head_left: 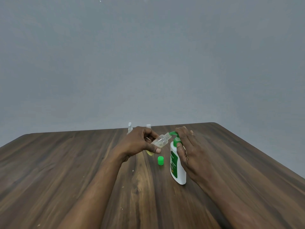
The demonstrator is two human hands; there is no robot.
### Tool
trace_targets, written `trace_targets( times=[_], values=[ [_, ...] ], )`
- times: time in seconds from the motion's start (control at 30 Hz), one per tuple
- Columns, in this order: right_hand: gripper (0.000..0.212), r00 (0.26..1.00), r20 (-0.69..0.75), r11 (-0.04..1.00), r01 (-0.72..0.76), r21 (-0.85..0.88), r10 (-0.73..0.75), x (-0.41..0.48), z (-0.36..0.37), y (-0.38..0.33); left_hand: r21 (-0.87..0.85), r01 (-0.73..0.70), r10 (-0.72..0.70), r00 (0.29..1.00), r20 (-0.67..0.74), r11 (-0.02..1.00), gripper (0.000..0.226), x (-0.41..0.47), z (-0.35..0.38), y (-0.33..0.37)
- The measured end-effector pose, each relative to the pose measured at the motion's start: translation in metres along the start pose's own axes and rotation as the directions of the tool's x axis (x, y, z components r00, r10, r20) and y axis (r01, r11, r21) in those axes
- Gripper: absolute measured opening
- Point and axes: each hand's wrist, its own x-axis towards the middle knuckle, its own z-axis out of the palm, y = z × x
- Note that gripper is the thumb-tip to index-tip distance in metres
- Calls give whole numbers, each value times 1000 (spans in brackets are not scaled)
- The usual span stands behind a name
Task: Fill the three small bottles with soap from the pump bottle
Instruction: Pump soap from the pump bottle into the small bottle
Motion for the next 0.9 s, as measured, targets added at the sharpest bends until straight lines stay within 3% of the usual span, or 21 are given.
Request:
trace_targets(
  times=[0.5, 0.9],
  values=[
    [50, 998, -56, 1000, 10, 0, -10, -2, 2, 1, -25, -7, 7, 1000, 1, 1000, 35, -1, 1, 0],
    [44, 1000, 25, 1000, 0, 4, 0, -1, 2, 2, 15, -10, 10, 1000, 5, 1000, 36, 1, 2, 0]
  ],
)
